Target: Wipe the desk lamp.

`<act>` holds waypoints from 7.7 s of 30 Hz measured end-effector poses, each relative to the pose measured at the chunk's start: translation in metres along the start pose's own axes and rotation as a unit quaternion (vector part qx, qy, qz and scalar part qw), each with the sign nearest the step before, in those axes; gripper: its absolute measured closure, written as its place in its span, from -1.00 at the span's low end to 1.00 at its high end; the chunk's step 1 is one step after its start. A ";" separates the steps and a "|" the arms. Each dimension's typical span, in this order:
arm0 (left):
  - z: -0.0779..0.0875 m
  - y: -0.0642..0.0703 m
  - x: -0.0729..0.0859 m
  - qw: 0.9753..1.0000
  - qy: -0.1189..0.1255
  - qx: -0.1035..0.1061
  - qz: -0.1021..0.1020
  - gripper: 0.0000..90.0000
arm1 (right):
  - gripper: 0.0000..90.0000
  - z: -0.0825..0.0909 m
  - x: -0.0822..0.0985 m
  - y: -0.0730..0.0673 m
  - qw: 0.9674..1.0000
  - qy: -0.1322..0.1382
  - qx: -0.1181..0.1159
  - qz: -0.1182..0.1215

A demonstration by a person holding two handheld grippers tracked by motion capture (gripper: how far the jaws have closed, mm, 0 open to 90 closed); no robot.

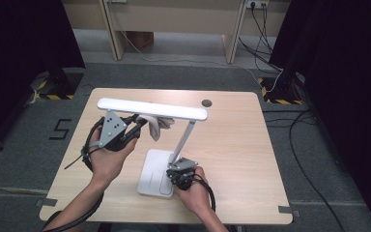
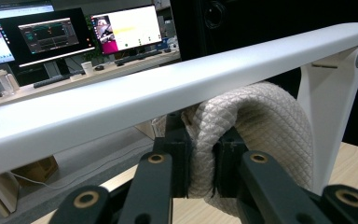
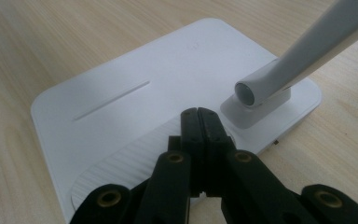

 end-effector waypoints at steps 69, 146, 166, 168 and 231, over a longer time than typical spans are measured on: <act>-0.049 0.074 -0.005 0.997 0.001 0.054 -0.059 0.72 | 1.00 0.000 0.002 0.000 1.000 0.015 0.000 -0.005; -0.054 0.075 0.082 0.996 -0.058 0.027 -0.066 0.71 | 1.00 0.000 0.003 0.000 1.000 0.024 -0.002 -0.006; -0.058 0.073 0.117 0.993 -0.090 0.022 -0.070 0.71 | 1.00 0.000 0.003 0.000 1.000 0.023 -0.002 -0.007; -0.058 0.074 0.121 0.993 -0.092 0.023 -0.068 0.71 | 1.00 0.000 0.003 0.000 1.000 0.023 -0.002 -0.007; -0.066 0.068 0.181 0.979 -0.188 0.038 -0.075 0.72 | 1.00 0.000 0.003 -0.001 1.000 0.024 0.000 -0.004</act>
Point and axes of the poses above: each handheld gripper's, and its own axes: z roughly backward along the jaws, x roughly out of its underside, y roughly to its right, the point moved 7 cm from there along -z, roughly forward along the jaws, and after that the axes turned 3 degrees about -y, right-handed, at the moved point
